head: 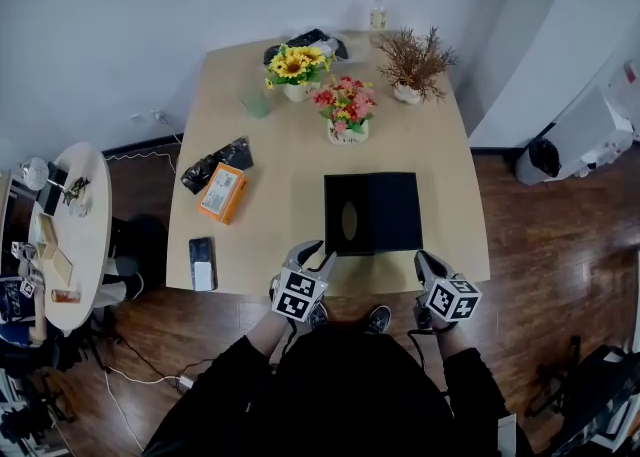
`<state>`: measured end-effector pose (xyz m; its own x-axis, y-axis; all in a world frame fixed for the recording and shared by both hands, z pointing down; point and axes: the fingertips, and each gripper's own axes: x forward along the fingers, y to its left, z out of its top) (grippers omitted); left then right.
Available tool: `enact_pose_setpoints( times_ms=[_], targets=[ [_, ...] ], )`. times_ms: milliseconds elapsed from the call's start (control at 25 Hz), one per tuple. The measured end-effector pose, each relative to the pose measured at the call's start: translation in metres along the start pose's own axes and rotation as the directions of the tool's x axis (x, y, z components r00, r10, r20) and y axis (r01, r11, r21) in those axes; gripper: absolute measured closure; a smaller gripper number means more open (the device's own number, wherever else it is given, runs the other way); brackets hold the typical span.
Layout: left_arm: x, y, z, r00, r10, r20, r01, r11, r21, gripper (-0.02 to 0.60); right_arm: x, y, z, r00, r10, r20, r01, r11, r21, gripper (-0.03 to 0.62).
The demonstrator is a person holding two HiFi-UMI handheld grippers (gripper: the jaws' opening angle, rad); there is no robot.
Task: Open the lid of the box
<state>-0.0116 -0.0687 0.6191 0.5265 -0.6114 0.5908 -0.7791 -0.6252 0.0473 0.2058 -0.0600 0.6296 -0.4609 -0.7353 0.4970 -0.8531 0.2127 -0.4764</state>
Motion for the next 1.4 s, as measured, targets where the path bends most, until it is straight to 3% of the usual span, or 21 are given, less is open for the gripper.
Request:
enact_pose_setpoints(
  times_ms=[120,200,320,480,640,760,840,960,1120,1400],
  targets=[
    [-0.024,0.011,0.018,0.997,0.05,0.062,-0.048,0.998,-0.032,0.472,-0.018,-0.015,0.018,0.992,-0.118,0.033,0.12,0.991,-0.066,0.588],
    [-0.045,0.019,0.039,0.987,0.096,0.126,-0.089,0.994,-0.059,0.472,-0.031,-0.01,0.051,0.984,-0.139,0.115,0.155,0.977,-0.143,0.591],
    [-0.079,0.028,0.082,0.96,0.152,0.237,-0.134,0.987,-0.087,0.474,-0.047,0.024,0.114,0.964,-0.076,0.256,0.144,0.956,-0.257,0.592],
    [-0.121,0.036,0.135,0.897,0.212,0.387,-0.192,0.977,-0.088,0.479,-0.059,0.082,0.174,0.924,0.053,0.38,0.103,0.92,-0.378,0.592],
    [-0.153,0.036,0.162,0.843,0.245,0.479,-0.22,0.969,-0.108,0.483,-0.069,0.129,0.189,0.899,0.15,0.411,0.071,0.877,-0.475,0.593],
    [-0.167,0.033,0.173,0.819,0.246,0.518,-0.241,0.967,-0.079,0.485,-0.067,0.152,0.184,0.896,0.211,0.392,0.048,0.83,-0.556,0.592],
    [-0.168,0.03,0.174,0.824,0.229,0.519,-0.258,0.966,-0.016,0.485,-0.063,0.161,0.182,0.898,0.239,0.37,0.031,0.804,-0.593,0.592],
    [-0.162,0.025,0.162,0.854,0.208,0.476,-0.246,0.969,0.018,0.486,-0.061,0.162,0.185,0.899,0.245,0.364,0.035,0.787,-0.617,0.594],
    [-0.162,0.027,0.159,0.853,0.21,0.478,-0.233,0.972,-0.011,0.488,-0.064,0.161,0.192,0.893,0.236,0.384,0.052,0.792,-0.608,0.594],
    [-0.152,0.027,0.15,0.872,0.182,0.455,-0.159,0.983,-0.087,0.491,-0.062,0.167,0.18,0.896,0.246,0.37,0.024,0.804,-0.594,0.594]
  ],
)
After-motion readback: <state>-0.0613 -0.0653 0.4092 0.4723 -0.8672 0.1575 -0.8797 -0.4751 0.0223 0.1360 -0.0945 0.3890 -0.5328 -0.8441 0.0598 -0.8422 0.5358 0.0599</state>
